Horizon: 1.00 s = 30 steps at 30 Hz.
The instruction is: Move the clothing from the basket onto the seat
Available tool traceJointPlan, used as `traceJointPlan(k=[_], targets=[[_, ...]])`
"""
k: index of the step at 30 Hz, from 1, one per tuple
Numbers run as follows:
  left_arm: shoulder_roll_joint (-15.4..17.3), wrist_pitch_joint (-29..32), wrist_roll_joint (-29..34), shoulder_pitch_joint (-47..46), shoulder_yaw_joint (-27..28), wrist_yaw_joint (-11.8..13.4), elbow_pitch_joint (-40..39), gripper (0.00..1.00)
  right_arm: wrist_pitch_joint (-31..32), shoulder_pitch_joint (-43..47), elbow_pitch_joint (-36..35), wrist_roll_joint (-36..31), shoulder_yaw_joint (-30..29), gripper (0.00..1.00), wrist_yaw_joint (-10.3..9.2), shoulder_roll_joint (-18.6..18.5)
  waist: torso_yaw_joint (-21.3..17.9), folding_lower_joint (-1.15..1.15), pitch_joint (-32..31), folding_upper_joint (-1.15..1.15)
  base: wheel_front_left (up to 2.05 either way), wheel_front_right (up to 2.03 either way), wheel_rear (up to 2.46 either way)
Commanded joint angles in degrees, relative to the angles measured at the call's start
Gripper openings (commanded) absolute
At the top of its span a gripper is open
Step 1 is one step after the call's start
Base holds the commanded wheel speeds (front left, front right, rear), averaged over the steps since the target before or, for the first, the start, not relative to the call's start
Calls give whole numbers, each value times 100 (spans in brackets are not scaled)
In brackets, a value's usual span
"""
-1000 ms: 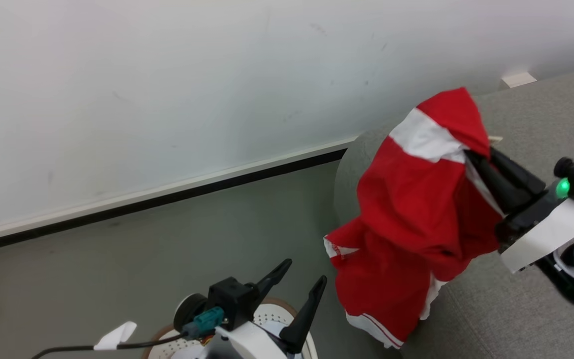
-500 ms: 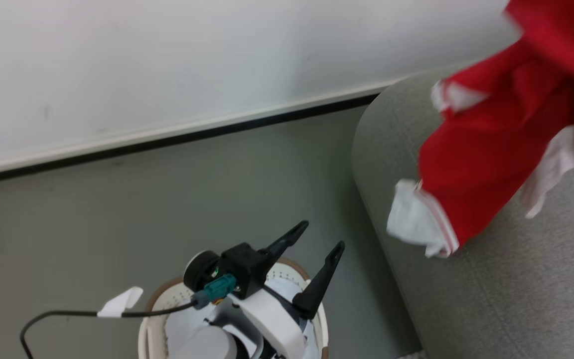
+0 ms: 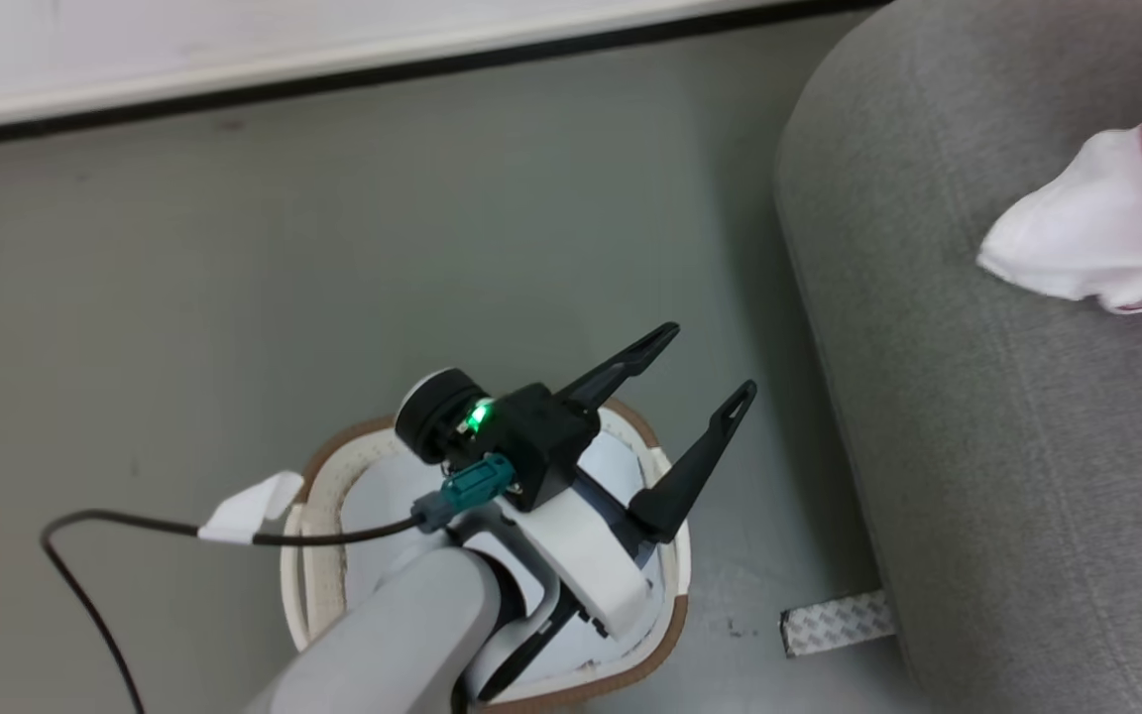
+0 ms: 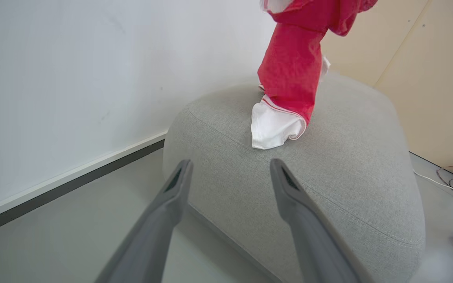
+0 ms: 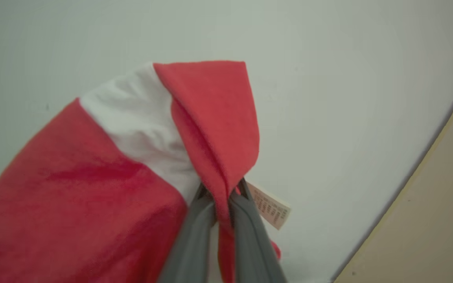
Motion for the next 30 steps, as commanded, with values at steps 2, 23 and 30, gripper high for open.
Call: traceJointPlan(k=[2,23,30], targets=[[-19,12,67,-135,-16,-27,-14,100,10,291,462,-128,-39,0,-13,158,165,-1,409,0,0,0,0],[281,-391,-183,516,90,203,375,100,-362,2284,2086,-875,-1308,100,-14,1610,105,-1,-462,0,0,0,0],[360,-741,-367,1055,275,449,554,100,-363,3401,871,-1609,-2101,100,-14,2033,107,-1,-1252,0,0,0,0]])
